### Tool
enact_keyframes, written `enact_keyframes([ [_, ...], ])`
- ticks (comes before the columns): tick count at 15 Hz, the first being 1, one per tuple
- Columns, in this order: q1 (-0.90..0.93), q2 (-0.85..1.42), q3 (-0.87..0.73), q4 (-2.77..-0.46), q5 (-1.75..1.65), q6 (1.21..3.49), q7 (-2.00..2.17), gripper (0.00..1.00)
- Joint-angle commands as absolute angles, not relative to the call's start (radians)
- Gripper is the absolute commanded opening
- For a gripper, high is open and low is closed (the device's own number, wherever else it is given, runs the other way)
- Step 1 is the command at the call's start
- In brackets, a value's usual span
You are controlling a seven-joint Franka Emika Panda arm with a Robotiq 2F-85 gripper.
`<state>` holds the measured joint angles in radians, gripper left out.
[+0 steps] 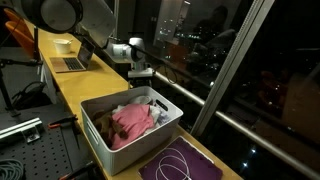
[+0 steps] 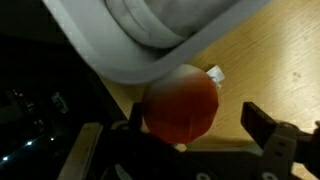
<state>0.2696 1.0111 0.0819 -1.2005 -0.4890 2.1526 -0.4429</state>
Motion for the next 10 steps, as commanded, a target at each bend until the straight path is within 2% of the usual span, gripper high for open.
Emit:
enact_keyframes([
  [1,0.279,1.062,0.074,-1.139,-0.479,2.148,-0.481,1.0],
  [2,0.279,1.066,0.074,-1.138,-0.479,2.148,-0.481,0.76],
  [3,0.28,1.07,0.073,-1.134,-0.479,2.147,-0.482,0.74],
  [6,0.283,1.066,0.072,-1.137,-0.479,2.146,-0.476,0.49],
  [10,0.299,1.024,0.074,-1.172,-0.479,2.148,-0.45,0.21],
])
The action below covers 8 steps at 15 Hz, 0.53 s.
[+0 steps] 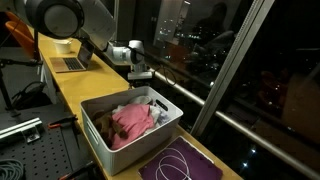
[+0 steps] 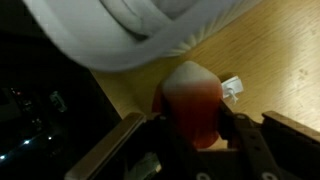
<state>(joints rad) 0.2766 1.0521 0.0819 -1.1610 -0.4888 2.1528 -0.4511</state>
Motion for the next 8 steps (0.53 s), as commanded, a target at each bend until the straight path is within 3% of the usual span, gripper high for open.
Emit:
enact_keyframes([
  [1,0.306,1.001,0.078,-1.19,-0.475,2.148,-0.439,0.13],
  [3,0.314,0.949,0.098,-1.233,-0.484,2.156,-0.405,0.02],
  [8,0.364,0.737,0.095,-1.403,-0.502,2.176,-0.272,0.04],
])
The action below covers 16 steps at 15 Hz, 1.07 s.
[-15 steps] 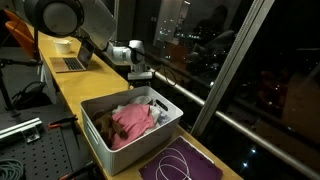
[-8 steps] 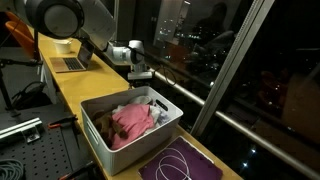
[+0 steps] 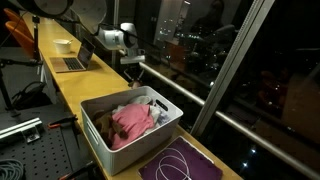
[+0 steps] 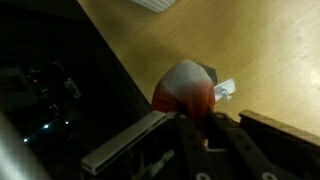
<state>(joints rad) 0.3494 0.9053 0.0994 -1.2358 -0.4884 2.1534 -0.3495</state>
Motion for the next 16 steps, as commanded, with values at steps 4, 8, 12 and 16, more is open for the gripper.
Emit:
enact_keyframes([
  [4,0.376,0.543,0.074,-1.582,-0.526,2.183,-0.151,0.04],
  [8,0.347,0.371,0.062,-1.783,-0.561,2.197,-0.028,0.04],
  [12,0.283,0.209,0.054,-1.997,-0.59,2.235,0.09,0.04],
  [16,0.182,0.049,0.038,-2.228,-0.604,2.333,0.148,0.04],
])
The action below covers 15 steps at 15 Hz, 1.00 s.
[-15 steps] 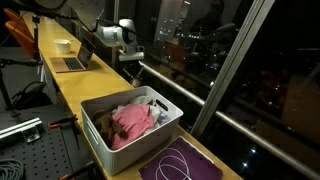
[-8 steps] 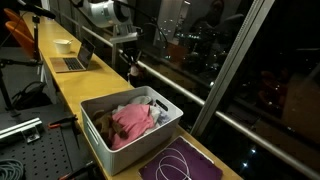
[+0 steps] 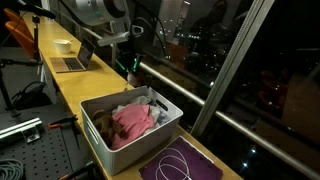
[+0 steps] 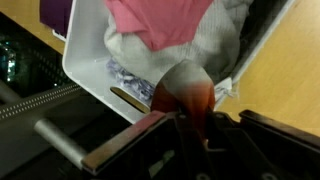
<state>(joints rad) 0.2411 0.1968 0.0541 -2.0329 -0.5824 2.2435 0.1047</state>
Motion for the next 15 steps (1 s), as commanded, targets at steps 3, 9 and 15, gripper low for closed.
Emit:
enact_keyframes([
  [3,0.096,-0.04,0.009,-2.376,-0.612,2.421,0.128,0.04],
  [9,0.016,-0.036,0.004,-2.43,-0.6,2.475,0.115,0.41],
  [15,0.014,-0.033,0.005,-2.437,-0.599,2.477,0.116,0.41],
])
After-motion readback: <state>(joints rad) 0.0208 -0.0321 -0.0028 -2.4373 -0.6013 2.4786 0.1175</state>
